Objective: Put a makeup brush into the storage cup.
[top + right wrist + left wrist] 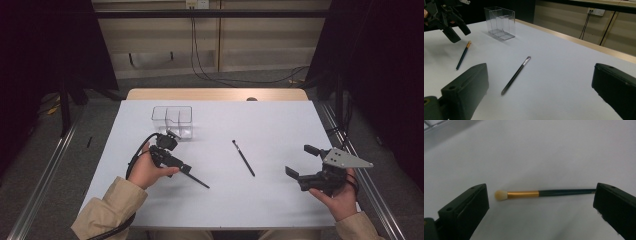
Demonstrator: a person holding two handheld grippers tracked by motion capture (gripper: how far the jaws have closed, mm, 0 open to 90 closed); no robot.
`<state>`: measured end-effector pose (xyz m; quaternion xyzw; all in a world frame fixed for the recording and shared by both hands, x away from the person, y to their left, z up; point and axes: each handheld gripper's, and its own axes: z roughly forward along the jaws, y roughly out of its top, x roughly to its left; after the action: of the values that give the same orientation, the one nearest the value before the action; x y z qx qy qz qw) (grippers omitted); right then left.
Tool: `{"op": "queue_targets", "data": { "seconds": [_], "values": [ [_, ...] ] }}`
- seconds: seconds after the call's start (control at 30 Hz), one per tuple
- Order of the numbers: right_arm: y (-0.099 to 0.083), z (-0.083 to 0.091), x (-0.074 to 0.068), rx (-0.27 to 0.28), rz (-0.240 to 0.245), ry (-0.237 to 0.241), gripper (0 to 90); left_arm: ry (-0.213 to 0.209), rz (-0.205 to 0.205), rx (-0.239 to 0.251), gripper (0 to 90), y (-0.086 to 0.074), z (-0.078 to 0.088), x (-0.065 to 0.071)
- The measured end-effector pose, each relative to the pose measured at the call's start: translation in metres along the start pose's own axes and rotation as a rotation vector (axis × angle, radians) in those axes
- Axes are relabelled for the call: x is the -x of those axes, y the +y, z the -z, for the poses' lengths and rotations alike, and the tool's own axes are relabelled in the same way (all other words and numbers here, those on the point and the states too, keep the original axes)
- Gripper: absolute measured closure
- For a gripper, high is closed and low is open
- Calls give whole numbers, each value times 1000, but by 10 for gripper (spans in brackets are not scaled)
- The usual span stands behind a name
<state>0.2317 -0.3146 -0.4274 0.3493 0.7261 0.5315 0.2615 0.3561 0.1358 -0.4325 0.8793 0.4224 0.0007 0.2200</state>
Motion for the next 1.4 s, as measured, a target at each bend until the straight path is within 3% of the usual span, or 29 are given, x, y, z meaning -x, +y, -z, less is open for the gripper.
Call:
{"op": "queue_targets", "data": {
  "seconds": [0.1,0.37,0.6,0.97,1.4],
  "values": [
    [0,0,0,-1,1,-1,6,-11,6,-4,0,-1,0,0],
    [0,0,0,-2,3,-2,6,22,12,-26,8,-3,-1,0],
    [1,0,-1,-6,8,0,6,1,36,-46,19,-4,-2,0],
    [1,0,-1,-7,8,0,6,3,66,-77,41,-2,-12,4],
    [1,0,-1,-3,12,2,6,9,107,-70,57,2,-24,5]
  ]
}}
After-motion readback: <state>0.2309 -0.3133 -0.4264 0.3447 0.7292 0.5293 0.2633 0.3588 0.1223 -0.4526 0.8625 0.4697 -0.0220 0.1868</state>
